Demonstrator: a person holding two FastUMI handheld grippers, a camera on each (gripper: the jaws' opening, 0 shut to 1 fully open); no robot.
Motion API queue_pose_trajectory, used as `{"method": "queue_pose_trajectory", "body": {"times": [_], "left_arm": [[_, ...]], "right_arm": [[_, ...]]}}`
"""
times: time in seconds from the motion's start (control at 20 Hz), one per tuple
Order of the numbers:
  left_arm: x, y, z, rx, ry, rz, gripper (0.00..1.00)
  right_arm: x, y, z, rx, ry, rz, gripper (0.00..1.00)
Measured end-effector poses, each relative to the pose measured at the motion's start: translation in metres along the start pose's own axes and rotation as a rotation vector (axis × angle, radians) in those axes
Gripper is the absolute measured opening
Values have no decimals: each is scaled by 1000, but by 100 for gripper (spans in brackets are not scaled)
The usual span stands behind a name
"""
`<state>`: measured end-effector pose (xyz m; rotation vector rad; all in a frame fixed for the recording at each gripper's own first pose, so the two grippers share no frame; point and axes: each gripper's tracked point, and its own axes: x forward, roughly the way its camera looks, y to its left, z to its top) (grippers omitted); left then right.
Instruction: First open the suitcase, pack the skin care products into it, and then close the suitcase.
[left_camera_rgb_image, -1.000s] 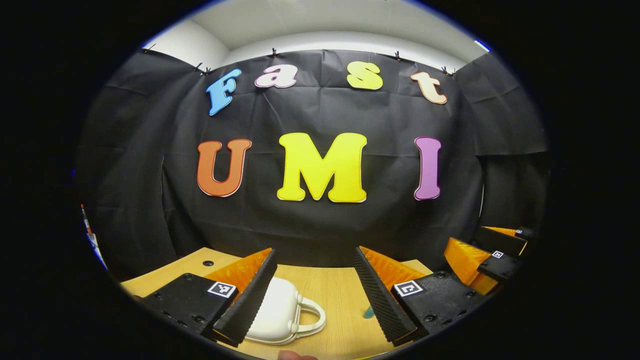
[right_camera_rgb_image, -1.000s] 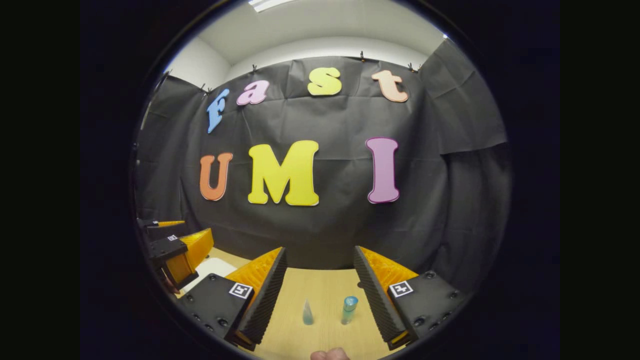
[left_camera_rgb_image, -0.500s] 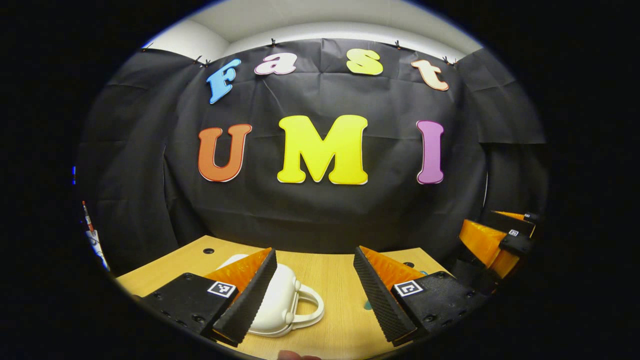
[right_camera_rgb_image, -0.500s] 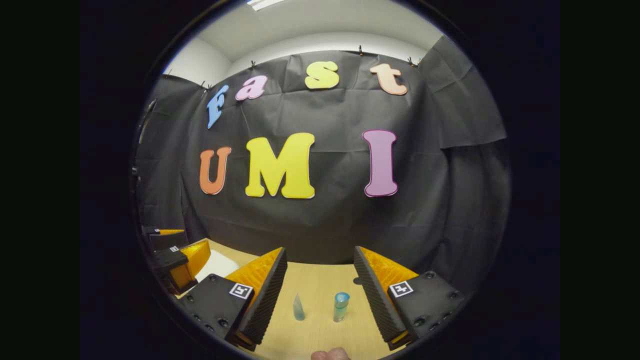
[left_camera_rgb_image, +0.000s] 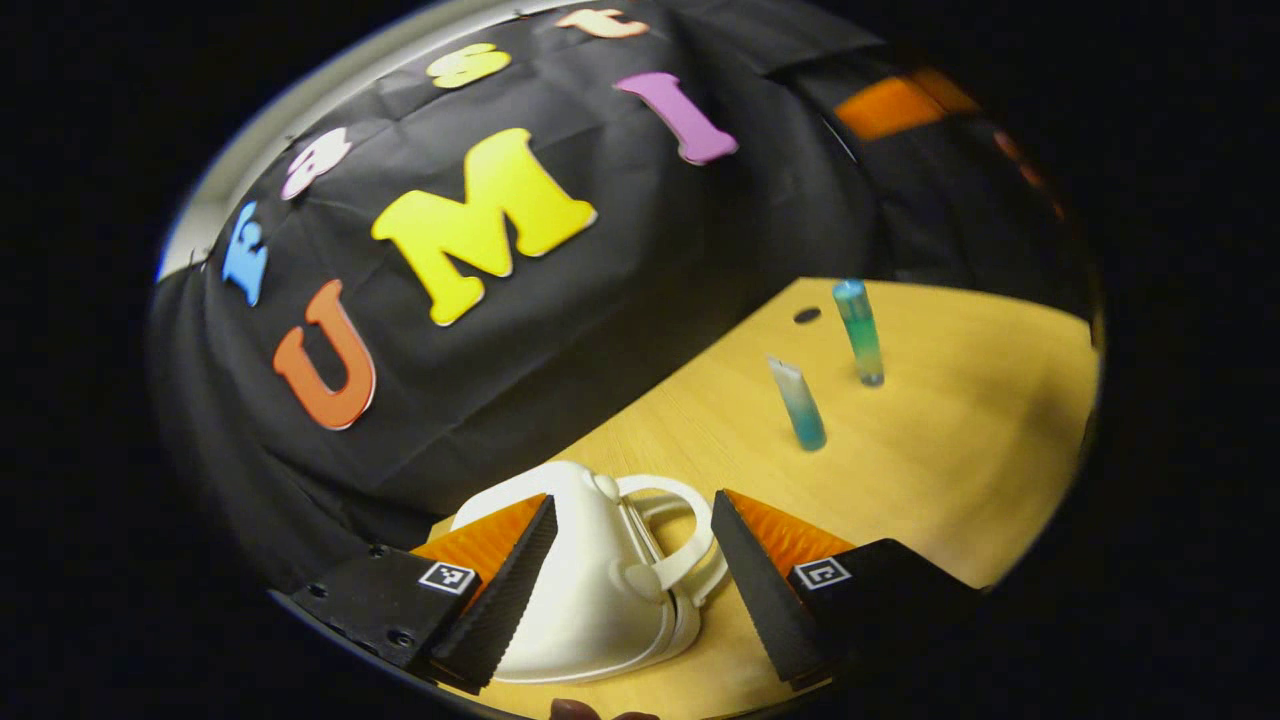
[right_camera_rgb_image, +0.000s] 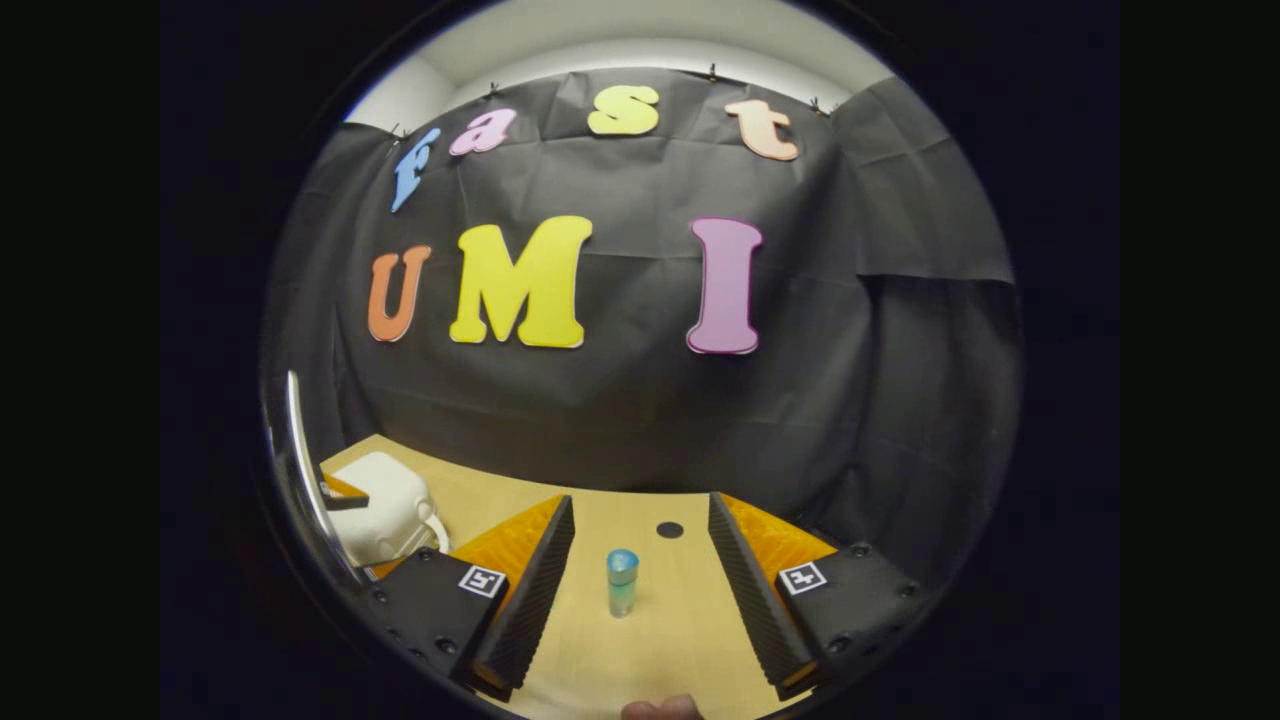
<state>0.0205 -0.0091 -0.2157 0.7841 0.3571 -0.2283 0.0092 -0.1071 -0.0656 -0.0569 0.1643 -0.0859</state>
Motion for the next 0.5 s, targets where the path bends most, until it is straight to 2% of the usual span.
{"method": "queue_pose_trajectory", "body": {"times": [0.15, 0.25, 0.4, 0.5], "left_arm": [[22, -14, -27, 142, 97, -55, 98], [31, -15, -33, 203, 138, -64, 97], [45, -13, -31, 236, 156, -61, 95], [54, -16, -39, 222, 191, -85, 84]], "right_arm": [[-3, -15, -2, -5, 6, -41, 80], [-7, -26, -6, -4, 15, -73, 80], [-11, -39, -17, 14, 40, -118, 80], [-14, -41, -21, 24, 51, -135, 79]]}}
